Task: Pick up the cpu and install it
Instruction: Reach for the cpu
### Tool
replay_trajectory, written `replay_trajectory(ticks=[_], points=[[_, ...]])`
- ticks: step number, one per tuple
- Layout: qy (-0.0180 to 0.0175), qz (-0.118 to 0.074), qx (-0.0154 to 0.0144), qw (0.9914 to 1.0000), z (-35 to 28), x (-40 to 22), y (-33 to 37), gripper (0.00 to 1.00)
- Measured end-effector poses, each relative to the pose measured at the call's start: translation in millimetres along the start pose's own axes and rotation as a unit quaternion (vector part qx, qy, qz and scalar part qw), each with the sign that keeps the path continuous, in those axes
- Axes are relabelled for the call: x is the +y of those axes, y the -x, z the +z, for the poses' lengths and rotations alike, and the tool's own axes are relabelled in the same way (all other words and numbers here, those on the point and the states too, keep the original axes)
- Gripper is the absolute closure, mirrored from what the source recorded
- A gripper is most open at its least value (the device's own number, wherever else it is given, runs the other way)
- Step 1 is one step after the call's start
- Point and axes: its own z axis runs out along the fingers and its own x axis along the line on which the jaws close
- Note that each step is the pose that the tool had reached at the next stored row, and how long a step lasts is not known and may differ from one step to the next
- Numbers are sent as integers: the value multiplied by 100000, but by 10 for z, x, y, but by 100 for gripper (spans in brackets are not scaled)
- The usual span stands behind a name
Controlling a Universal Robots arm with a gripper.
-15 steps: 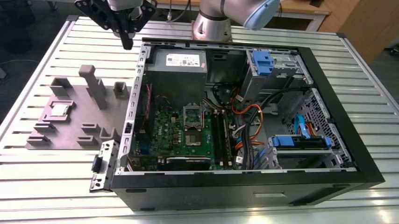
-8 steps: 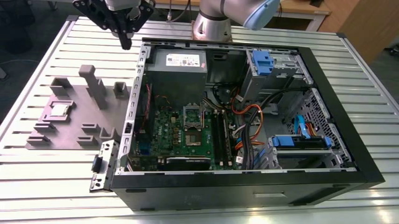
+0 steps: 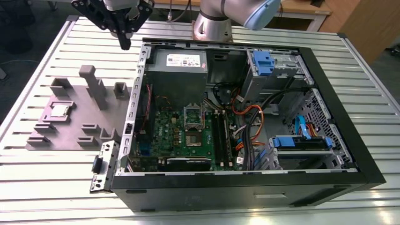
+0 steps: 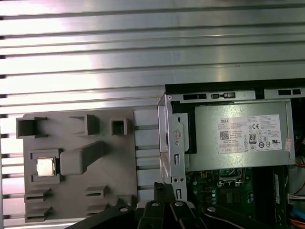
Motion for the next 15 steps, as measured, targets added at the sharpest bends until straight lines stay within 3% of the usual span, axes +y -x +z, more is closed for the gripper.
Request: replay_trajectory(ticks=[15], points=[[1,0,0,100000,0,-2,-25,89]])
